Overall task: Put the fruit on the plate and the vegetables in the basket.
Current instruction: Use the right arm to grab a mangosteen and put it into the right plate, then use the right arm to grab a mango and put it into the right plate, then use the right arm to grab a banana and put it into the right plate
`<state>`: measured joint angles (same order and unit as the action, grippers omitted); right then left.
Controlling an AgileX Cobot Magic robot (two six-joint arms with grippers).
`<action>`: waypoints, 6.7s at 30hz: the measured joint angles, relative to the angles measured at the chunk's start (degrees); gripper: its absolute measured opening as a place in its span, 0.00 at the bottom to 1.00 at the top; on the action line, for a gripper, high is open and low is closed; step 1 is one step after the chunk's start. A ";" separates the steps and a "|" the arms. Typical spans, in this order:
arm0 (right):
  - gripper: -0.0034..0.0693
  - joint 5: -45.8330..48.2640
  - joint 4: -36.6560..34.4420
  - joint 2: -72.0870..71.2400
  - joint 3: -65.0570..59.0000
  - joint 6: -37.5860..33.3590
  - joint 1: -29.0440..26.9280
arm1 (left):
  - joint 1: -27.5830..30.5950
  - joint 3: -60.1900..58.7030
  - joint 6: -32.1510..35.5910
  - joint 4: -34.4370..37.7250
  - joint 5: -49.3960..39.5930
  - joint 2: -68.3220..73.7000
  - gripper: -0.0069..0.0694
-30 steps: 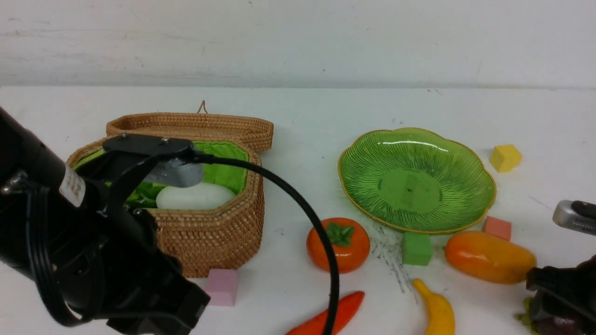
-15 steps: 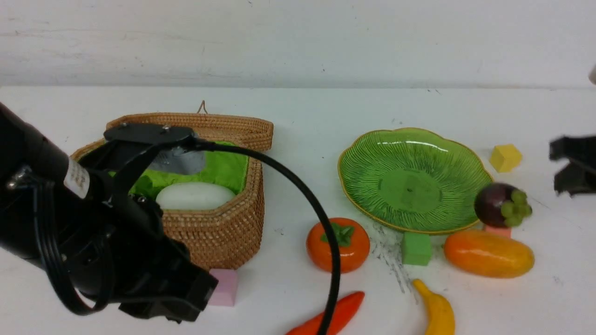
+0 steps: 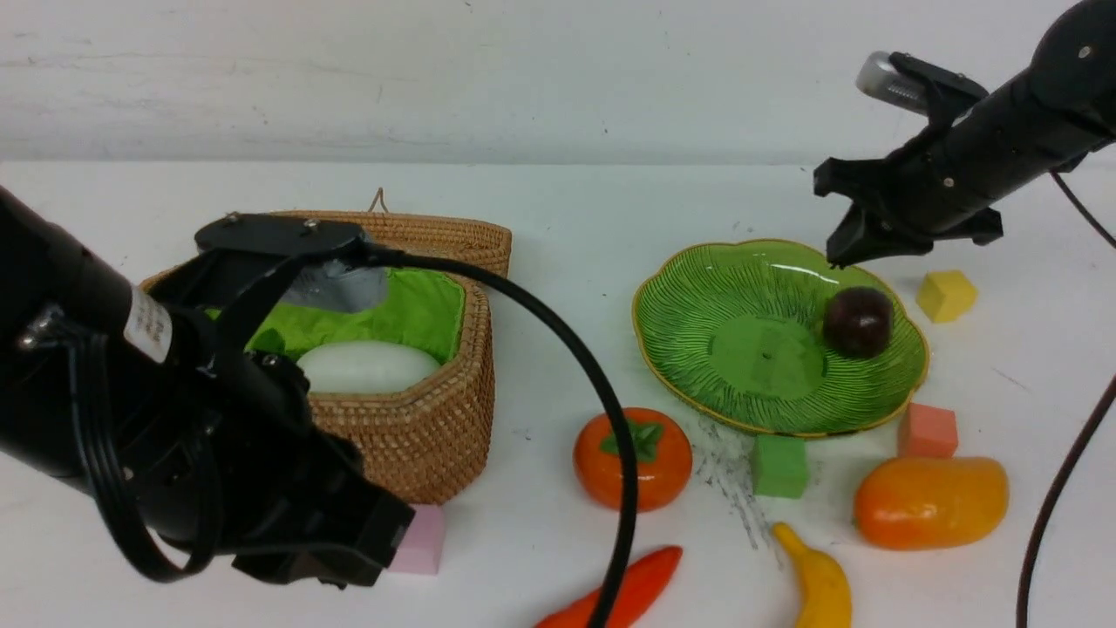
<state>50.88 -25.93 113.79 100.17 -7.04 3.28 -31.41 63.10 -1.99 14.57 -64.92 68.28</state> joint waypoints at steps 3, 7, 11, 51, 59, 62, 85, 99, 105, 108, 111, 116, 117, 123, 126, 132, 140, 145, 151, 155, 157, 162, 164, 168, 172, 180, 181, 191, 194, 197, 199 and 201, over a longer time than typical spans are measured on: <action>0.28 2.75 2.56 -2.21 0.37 -0.06 0.00 | 0.00 0.00 0.00 0.00 -0.22 0.00 0.25; 0.46 7.17 6.72 -6.63 -0.58 0.46 0.00 | 0.00 0.00 0.00 -0.04 -0.24 0.00 0.26; 0.63 6.97 8.55 -13.01 -6.91 1.14 0.00 | 0.00 0.00 0.00 -0.04 -0.31 0.00 0.26; 0.76 -5.46 3.55 -35.25 -40.86 -59.10 0.65 | 0.00 0.00 0.41 0.45 -5.94 0.00 0.31; 0.76 -7.42 13.10 -26.61 -41.67 -65.96 5.65 | 0.00 0.00 1.99 0.45 -5.94 0.00 0.31; 0.77 -8.41 14.96 -24.74 -41.67 -65.96 5.91 | 0.00 0.00 1.99 0.45 -5.94 0.00 0.32; 0.78 -10.85 18.22 -15.71 -40.74 -66.20 6.01 | 0.00 0.00 1.99 0.68 -5.96 -0.05 0.35; 0.41 -6.70 14.92 -20.75 -40.82 -66.14 6.01 | 0.00 0.00 1.99 0.68 -5.96 -0.05 0.36; 0.04 -1.41 6.55 -20.82 -28.41 -59.13 6.13 | 0.00 0.00 1.99 0.68 -5.96 -0.05 0.38; 0.04 1.89 6.13 -19.25 -20.25 -54.31 6.13 | 0.00 0.00 1.99 0.81 -5.96 -0.05 0.38; 0.05 7.21 6.19 -18.85 -17.54 -52.60 6.13 | 0.00 0.00 1.99 0.84 -5.96 -0.05 0.38; 0.25 16.70 6.01 -19.62 -19.27 -39.08 6.13 | 0.00 0.00 1.99 0.91 -5.96 -0.05 0.38; 0.31 17.50 5.88 -19.90 -20.11 -35.94 6.13 | 0.00 0.00 1.99 0.91 -5.96 -0.05 0.38; 0.86 18.35 6.48 -21.59 -26.09 -6.50 6.18 | 0.00 0.00 1.99 1.04 -5.96 -0.05 0.38; 0.97 16.41 9.36 -21.59 -30.23 7.48 6.18 | 0.00 0.00 1.99 0.93 -5.96 -0.05 0.39; 0.97 6.36 14.20 -20.43 -40.03 25.03 6.18 | 0.00 0.00 1.99 0.99 -5.96 -0.05 0.39; 0.85 -11.68 14.81 -15.06 -47.64 31.40 6.18 | 0.00 0.00 1.99 1.64 -5.96 -0.05 0.40; 0.83 -12.57 13.50 -17.46 -47.76 24.32 6.18 | 0.00 0.00 1.99 1.98 -5.96 -0.05 0.40; 0.83 -9.54 6.80 -29.39 -37.15 4.46 6.18 | 0.00 0.00 1.99 3.02 -5.96 -0.05 0.40; 0.83 -7.04 2.44 -27.22 -24.44 -7.28 6.18 | 0.00 0.00 1.99 3.02 -5.96 -0.05 0.40; 0.83 -5.09 0.77 -23.45 -18.20 -9.70 6.18 | 0.00 0.00 1.99 3.02 -5.96 -0.05 0.40; 0.83 -4.32 -1.17 -5.17 -2.04 -9.89 6.18 | 0.00 0.00 1.99 3.02 -5.96 -0.05 0.40; 0.83 -4.99 0.07 1.49 2.00 -8.46 6.18 | 0.00 0.00 1.99 3.02 -5.96 -0.05 0.40; 0.83 -4.22 3.01 10.04 7.08 -6.70 6.18 | 0.00 0.00 1.99 3.02 -5.96 -0.05 0.40; 0.88 -3.40 3.75 11.92 8.46 -6.15 6.18 | 0.00 0.00 1.99 3.10 -5.96 -0.05 0.40; 0.97 -1.96 4.15 10.26 9.02 -5.97 6.18 | 0.00 0.00 1.99 3.43 -5.96 -0.05 0.40; 0.97 -1.71 4.20 10.00 9.02 -5.97 6.18 | 0.00 0.00 1.99 3.43 -5.96 -0.05 0.40; 0.88 12.49 4.37 -11.17 -5.24 4.38 7.84 | 0.00 0.00 1.99 3.43 -5.96 -0.05 0.40; 0.86 8.90 4.25 -21.59 -20.35 9.11 12.01 | 0.00 0.00 1.99 3.43 -5.96 -0.05 0.40; 0.85 2.06 3.82 -30.06 -35.79 16.16 16.95 | 0.00 0.00 1.99 3.43 -5.96 -0.05 0.40; 0.85 -2.96 3.87 -33.12 -43.39 19.97 19.30 | 0.00 0.00 1.99 3.43 -5.96 -0.05 0.40; 0.85 -8.87 4.01 -34.43 -49.80 23.07 21.17 | 0.00 0.00 1.99 3.43 -5.96 -0.05 0.40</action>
<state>42.01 -21.92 79.35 50.37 16.03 24.45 -31.41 63.10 0.00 17.99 -70.87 68.23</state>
